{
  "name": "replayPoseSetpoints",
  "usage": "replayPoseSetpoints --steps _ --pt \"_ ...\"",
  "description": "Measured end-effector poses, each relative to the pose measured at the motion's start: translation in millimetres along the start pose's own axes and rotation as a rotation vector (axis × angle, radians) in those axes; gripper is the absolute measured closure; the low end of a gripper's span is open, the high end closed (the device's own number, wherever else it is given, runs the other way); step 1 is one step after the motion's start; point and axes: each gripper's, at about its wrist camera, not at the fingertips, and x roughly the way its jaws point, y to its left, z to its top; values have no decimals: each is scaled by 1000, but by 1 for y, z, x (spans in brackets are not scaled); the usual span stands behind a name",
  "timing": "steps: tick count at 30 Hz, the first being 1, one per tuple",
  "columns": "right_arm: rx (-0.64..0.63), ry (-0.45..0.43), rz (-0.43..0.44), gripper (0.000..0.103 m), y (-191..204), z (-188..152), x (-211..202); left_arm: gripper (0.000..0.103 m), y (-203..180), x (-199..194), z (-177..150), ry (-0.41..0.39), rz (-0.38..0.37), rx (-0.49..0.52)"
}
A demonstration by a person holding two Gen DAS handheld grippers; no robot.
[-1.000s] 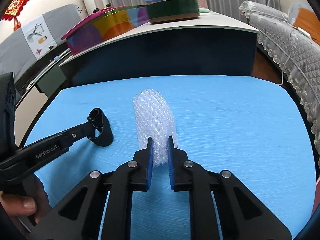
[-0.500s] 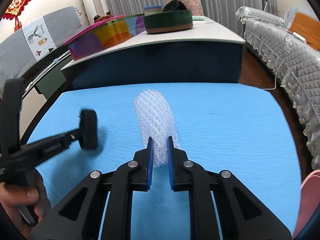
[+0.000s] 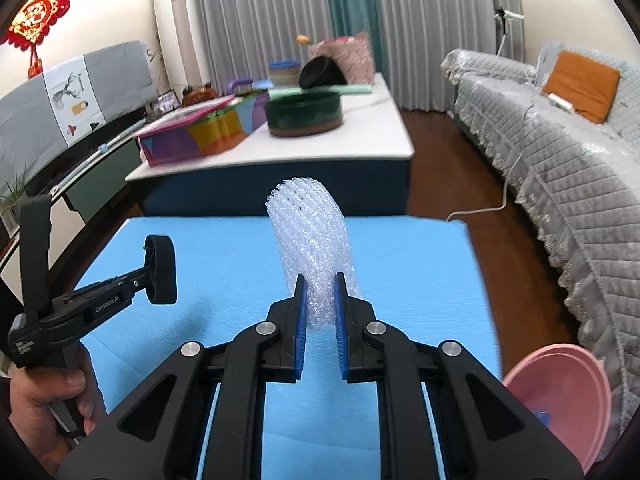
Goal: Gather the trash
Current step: 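Carry the hair tie and mesh sleeve with both grippers over the pink bin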
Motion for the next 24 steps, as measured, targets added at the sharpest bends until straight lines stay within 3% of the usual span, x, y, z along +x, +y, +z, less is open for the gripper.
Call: replayPoseSetpoints --steps 7,13,24 --pt "-9 -65 -36 90 -17 3 -52 100 -15 -22 -8 -35 -15 43" --pt "55 -52 -55 90 -36 -21 -62 100 -29 -35 -16 -54 -36 76" --pt "127 -76 -127 90 -78 -30 -84 100 -76 -35 -22 -59 -102 144"
